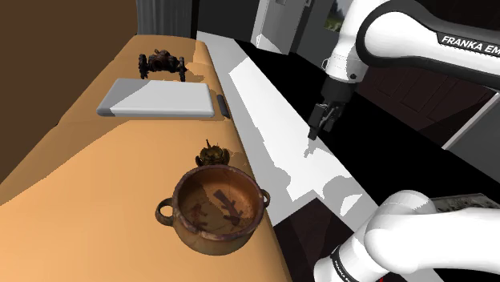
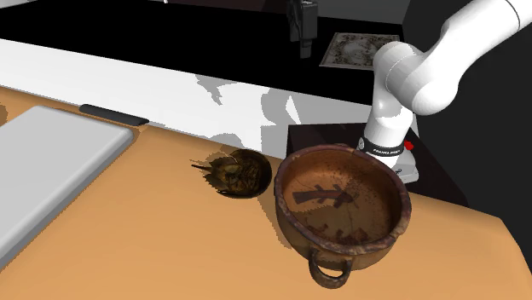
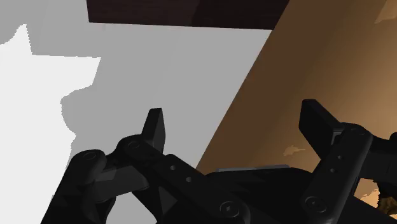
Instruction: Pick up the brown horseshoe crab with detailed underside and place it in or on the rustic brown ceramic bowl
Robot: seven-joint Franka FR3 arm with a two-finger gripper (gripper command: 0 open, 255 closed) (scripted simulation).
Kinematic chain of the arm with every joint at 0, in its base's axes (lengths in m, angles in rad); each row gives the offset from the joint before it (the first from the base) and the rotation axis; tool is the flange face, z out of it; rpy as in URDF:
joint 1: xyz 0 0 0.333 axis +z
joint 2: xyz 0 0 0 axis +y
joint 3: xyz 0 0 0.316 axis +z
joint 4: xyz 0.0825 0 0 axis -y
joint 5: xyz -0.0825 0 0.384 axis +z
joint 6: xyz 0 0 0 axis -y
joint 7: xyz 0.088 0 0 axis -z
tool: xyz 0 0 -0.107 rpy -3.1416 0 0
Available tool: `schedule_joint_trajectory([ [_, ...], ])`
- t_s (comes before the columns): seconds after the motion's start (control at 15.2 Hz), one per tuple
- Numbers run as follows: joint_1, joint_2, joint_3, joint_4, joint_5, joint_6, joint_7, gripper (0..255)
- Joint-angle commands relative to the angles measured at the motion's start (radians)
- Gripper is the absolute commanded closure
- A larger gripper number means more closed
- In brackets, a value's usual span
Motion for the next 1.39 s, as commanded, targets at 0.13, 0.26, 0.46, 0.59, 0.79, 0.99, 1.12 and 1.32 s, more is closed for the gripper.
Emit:
schedule_joint_trajectory([
  [0.13,0.008,0.027,0.05,-0.003,0.027,0.041,0.066,0],
  [0.26,0.014,0.061,0.101,0.0,0.05,0.083,0.132,0],
  [0.46,0.019,0.126,0.175,0.016,0.075,0.145,0.231,0],
  [0.59,0.02,0.176,0.225,0.035,0.085,0.186,0.297,0],
  [0.79,0.015,0.263,0.298,0.076,0.087,0.244,0.399,0],
  [0.99,0.005,0.361,0.369,0.131,0.069,0.295,0.505,0],
  [1.12,-0.004,0.433,0.416,0.175,0.046,0.324,0.58,0],
  [1.32,-0.019,0.551,0.483,0.254,-0.009,0.356,0.698,0],
])
